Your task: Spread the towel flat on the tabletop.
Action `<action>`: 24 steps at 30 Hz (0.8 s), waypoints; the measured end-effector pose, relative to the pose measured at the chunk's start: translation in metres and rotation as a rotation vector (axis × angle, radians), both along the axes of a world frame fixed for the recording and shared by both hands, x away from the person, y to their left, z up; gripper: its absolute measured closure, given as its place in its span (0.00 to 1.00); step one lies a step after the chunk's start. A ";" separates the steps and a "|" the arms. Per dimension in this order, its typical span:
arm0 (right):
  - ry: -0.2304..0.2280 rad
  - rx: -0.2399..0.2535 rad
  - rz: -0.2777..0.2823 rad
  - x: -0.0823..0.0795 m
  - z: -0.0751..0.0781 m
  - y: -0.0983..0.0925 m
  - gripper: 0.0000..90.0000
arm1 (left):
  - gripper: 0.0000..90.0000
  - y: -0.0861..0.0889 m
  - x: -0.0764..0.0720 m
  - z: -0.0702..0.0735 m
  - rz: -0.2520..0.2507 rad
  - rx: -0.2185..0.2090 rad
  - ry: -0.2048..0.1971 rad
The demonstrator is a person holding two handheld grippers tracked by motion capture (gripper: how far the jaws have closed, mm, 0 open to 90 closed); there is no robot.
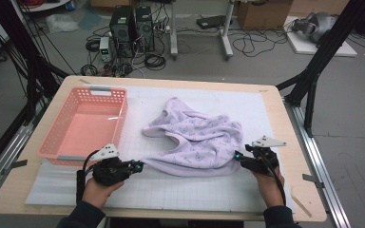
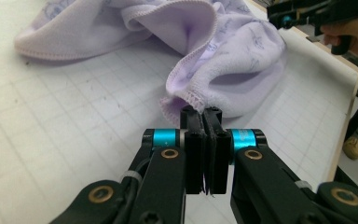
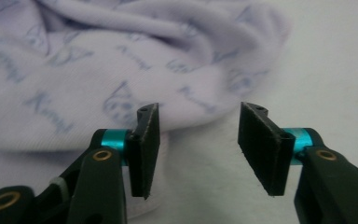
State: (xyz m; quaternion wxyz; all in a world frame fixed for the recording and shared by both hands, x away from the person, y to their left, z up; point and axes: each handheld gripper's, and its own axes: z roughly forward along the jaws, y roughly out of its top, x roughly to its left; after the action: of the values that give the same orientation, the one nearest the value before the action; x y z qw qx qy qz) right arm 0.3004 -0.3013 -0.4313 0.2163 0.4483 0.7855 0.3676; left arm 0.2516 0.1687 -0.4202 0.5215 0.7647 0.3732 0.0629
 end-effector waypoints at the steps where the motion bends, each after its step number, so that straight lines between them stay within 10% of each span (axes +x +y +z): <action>1: 0.015 0.000 0.016 -0.001 -0.002 0.003 0.58 | 0.97 0.001 -0.004 -0.001 0.007 -0.003 0.000; 5: 0.088 0.000 0.043 -0.010 -0.009 0.011 0.68 | 0.97 0.006 -0.021 -0.006 0.015 -0.002 0.010; 8: 0.112 0.013 0.085 -0.022 -0.011 0.014 0.93 | 0.97 0.010 -0.037 -0.010 0.023 -0.005 0.015; 24: 0.082 -0.090 0.051 -0.128 0.012 -0.015 0.94 | 0.96 -0.010 -0.103 -0.018 -0.018 0.000 0.009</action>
State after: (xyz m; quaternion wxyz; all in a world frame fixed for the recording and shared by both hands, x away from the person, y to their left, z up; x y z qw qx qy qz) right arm 0.1728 -0.3164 -0.4191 0.1945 0.4326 0.8207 0.3187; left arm 0.1482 0.1592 -0.4379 0.5202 0.7683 0.3688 0.0551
